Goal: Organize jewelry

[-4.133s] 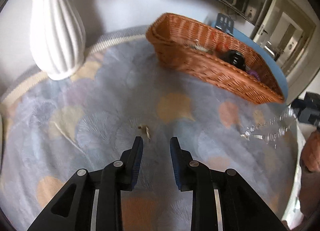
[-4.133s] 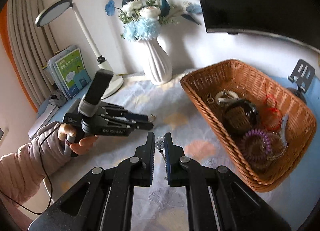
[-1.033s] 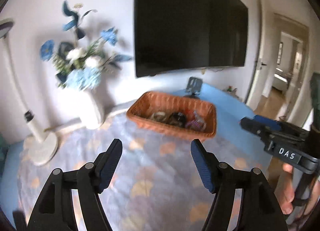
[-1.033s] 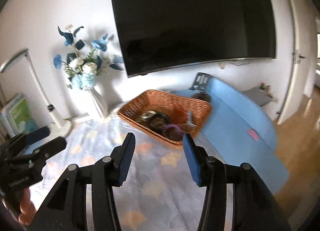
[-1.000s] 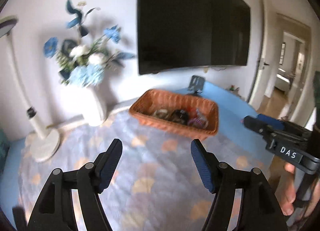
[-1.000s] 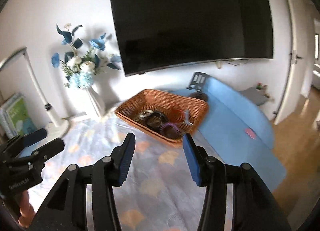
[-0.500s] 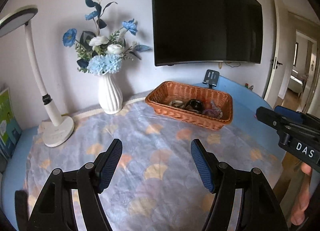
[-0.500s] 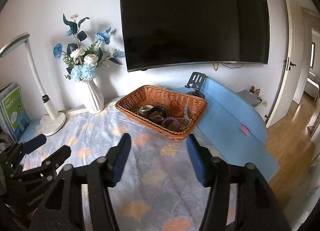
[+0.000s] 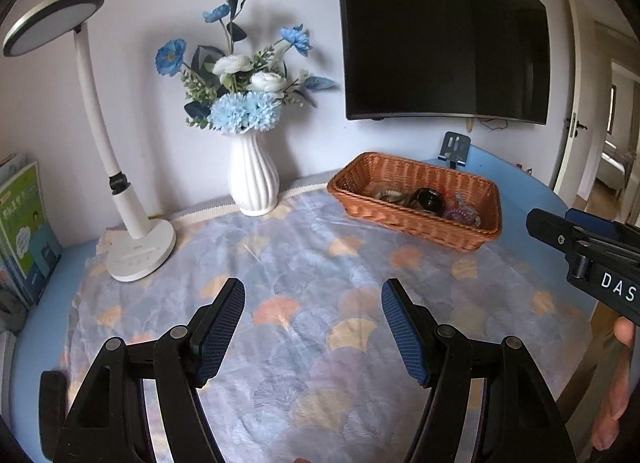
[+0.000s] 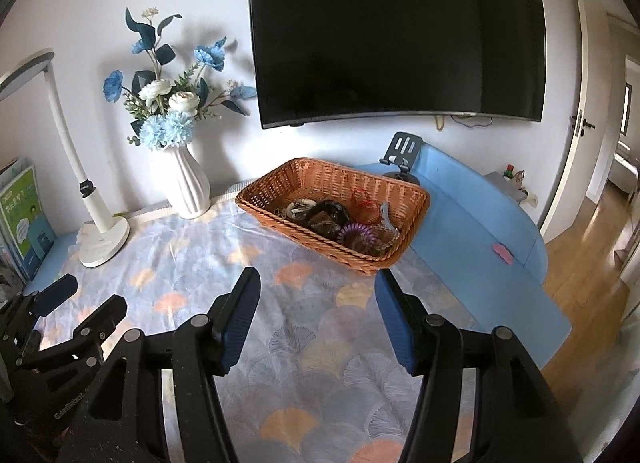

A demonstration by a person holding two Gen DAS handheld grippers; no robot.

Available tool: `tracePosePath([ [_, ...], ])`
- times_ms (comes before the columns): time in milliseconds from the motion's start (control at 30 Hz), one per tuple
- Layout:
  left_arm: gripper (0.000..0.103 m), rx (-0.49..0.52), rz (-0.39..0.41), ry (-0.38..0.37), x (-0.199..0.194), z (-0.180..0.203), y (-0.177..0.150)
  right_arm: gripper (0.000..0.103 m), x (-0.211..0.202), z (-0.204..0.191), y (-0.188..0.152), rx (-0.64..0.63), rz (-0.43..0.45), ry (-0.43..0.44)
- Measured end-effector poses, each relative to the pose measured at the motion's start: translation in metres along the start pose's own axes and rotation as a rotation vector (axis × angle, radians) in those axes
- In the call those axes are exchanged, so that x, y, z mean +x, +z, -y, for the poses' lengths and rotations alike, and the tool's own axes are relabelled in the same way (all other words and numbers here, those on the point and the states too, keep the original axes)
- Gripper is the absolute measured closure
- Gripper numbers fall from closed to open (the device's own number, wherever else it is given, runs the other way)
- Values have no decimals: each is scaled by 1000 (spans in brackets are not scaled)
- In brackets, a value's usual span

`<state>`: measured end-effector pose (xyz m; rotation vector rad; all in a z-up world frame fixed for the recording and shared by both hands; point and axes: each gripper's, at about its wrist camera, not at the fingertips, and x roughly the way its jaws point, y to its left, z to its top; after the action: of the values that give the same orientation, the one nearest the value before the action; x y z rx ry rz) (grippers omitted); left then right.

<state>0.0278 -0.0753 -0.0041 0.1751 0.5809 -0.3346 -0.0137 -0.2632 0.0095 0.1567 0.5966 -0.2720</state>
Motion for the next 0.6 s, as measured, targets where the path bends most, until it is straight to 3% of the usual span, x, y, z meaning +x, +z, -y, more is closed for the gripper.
tracePosePath([
  [600, 30, 2, -37, 22, 20, 2, -4, 41, 28, 1, -4, 1, -45, 14],
])
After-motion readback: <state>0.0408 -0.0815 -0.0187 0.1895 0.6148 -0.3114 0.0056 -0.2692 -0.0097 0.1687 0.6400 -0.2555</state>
